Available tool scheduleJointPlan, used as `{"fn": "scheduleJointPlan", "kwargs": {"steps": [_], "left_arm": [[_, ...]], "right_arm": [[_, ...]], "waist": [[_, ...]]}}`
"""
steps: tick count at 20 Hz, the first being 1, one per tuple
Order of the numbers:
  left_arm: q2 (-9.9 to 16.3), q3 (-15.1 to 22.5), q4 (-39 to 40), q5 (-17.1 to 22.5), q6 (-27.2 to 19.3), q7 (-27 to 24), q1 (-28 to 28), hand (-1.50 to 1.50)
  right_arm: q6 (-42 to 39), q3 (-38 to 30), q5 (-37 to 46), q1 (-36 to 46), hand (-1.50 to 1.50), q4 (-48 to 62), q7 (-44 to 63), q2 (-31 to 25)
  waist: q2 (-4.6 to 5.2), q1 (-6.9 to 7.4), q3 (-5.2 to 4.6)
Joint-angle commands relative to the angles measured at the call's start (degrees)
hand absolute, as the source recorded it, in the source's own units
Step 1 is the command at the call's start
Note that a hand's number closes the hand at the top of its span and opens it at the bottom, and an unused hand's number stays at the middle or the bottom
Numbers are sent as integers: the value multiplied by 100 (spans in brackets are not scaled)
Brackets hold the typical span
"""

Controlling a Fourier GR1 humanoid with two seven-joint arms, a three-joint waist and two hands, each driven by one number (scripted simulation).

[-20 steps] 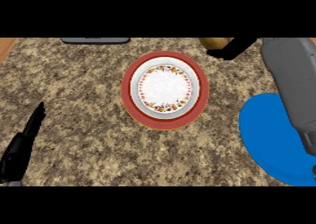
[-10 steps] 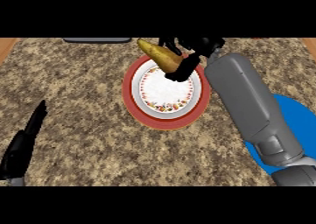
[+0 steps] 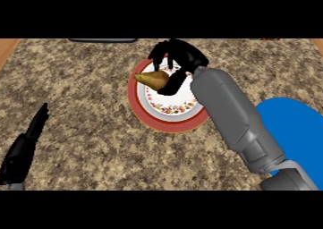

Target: Pick the pear from the plate and place it in the plate

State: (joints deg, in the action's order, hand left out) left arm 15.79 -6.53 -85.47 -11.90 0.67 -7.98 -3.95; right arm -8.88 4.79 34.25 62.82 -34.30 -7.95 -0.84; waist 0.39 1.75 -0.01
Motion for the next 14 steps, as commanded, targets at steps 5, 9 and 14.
{"fn": "scheduleJointPlan", "kwargs": {"steps": [5, 9, 14], "left_arm": [[-46, -18, 67, -110, -29, 212, 339, 0], [-27, -80, 175, -147, -89, 82, 282, 0], [-106, -12, -108, -100, -1, 89, -119, 0]], "right_arm": [[774, 274, -856, 114, -150, 554, -127, 82], [854, -618, -1352, 164, -150, 496, -450, 31], [972, -1241, -1868, 146, -150, 429, -206, -458]], "waist": [[-5, 7, 2], [12, -57, 3], [-19, -83, 4]]}}
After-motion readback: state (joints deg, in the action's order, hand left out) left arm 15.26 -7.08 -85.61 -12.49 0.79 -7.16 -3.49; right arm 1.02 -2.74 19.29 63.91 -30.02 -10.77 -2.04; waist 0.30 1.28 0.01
